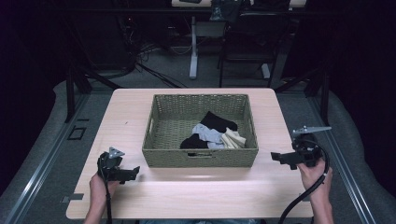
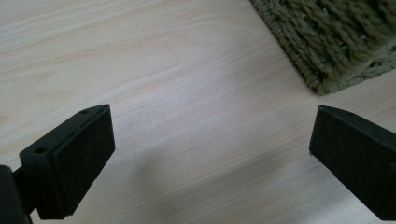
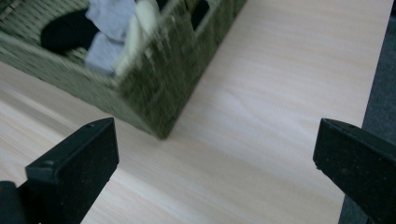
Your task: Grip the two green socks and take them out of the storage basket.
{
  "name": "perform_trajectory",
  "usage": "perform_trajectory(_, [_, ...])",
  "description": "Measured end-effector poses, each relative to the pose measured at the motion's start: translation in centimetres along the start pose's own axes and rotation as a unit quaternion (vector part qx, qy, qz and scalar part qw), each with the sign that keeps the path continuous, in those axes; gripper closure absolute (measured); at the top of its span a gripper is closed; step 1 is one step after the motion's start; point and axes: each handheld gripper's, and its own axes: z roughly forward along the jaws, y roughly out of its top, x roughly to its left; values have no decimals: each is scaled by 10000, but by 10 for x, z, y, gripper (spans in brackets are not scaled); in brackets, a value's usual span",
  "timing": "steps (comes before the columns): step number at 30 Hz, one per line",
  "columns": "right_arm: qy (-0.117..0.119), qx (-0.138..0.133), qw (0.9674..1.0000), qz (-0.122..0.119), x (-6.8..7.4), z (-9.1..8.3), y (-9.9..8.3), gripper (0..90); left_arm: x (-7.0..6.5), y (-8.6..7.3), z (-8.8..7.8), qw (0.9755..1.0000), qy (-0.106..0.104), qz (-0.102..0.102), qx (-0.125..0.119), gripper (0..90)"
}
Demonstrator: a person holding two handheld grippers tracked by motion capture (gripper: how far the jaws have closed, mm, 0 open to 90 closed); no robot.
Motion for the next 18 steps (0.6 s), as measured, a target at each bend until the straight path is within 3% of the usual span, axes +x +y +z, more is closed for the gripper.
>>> perform_trajectory(6, [-75, -107, 9992, -388, 18, -14, 43, 0, 2, -2, 0, 10000, -3, -93, 0, 2])
perform_trajectory(8, [-64, -114, 9985, -523, 25, -16, 56, 0, 0, -2, -1, 10000, -18, -9, 40, 3])
perform_trajectory(13, [-96, 156, 9958, -901, 45, -6, 84, 0, -1, -2, -1, 10000, -16, 15, 28, 2])
perform_trajectory(18, [-55, 256, 9938, -1083, 56, 9, 106, 3, 0, -2, 0, 10000, -33, 14, 54, 2])
